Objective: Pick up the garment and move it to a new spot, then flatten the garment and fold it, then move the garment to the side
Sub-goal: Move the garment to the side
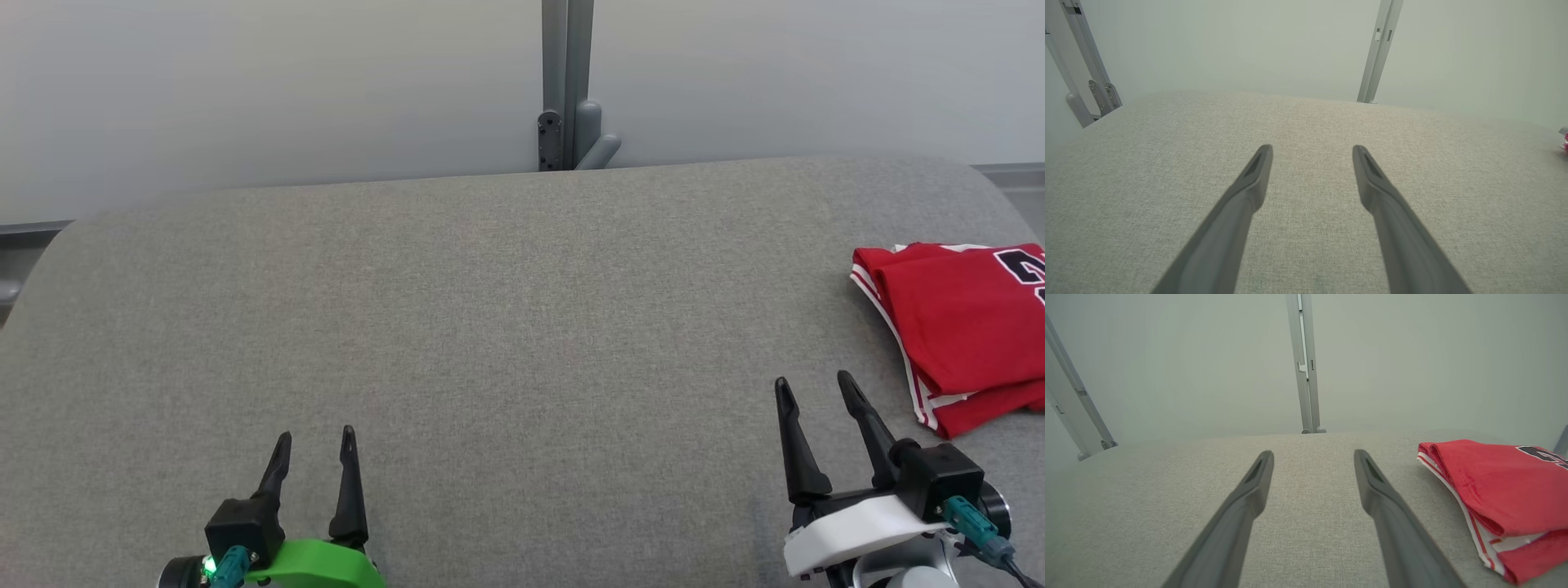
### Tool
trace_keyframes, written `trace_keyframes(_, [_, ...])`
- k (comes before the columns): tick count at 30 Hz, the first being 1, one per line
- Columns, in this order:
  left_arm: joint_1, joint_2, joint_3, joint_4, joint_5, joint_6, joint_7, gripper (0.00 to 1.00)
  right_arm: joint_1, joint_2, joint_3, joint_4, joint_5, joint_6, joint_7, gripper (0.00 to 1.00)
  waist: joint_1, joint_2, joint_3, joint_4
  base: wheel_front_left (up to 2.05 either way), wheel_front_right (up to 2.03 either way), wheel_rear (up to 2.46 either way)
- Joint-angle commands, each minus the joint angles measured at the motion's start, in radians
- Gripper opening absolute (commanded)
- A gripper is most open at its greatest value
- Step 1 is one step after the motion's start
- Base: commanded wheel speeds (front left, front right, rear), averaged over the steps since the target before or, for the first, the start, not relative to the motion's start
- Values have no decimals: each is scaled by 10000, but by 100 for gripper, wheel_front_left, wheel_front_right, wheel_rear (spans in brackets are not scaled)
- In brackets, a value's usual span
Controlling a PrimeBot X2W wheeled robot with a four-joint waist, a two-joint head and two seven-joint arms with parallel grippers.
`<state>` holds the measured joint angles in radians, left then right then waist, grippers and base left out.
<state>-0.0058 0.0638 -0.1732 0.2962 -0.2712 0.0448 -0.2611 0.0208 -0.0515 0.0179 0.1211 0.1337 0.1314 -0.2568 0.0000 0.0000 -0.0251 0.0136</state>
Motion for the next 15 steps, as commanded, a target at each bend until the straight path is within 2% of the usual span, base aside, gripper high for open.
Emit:
trace_keyframes(1, [-11, -9, -35, -3, -1, -38, -48, 100, 165, -6, 40, -68, 159, -16, -48, 100, 0, 0, 29, 67, 0, 0, 0])
trace_keyframes(15, [-6, -51, 63, -291, 92, 160, -49, 100, 266, 2, 211, -5, 350, -16, -87, 100, 0, 0, 3, 81, 0, 0, 0])
